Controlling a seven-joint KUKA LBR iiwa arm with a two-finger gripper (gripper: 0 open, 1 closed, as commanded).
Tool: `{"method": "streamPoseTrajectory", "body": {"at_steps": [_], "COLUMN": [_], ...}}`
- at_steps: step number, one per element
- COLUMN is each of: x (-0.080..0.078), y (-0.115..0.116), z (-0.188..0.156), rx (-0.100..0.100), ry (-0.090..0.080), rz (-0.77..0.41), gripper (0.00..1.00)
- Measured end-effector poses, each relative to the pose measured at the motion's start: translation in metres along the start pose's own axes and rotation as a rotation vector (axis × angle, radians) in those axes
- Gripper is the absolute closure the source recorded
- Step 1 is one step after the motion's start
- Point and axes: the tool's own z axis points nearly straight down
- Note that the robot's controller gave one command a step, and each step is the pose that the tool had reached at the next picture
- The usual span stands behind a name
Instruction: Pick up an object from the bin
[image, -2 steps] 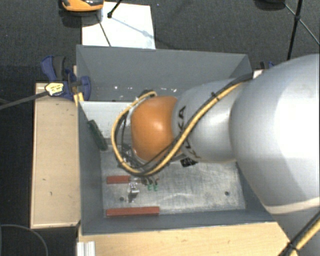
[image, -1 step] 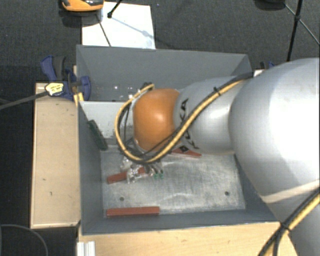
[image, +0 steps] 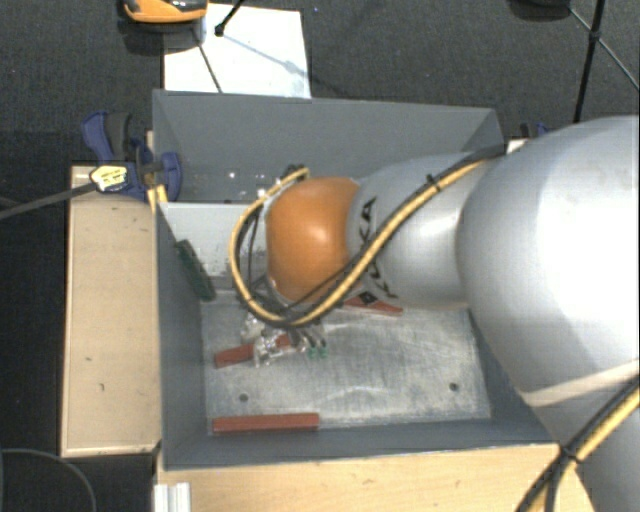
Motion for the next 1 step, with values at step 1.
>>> {"method": "streamPoseTrajectory", "body": {"at_steps": [1], "x": [0.0113], "y": [0.0009], "z": [-0.1388], "rx": [0.0], "ry": [0.0], "rz": [-0.085], "gripper": [1.0]}}
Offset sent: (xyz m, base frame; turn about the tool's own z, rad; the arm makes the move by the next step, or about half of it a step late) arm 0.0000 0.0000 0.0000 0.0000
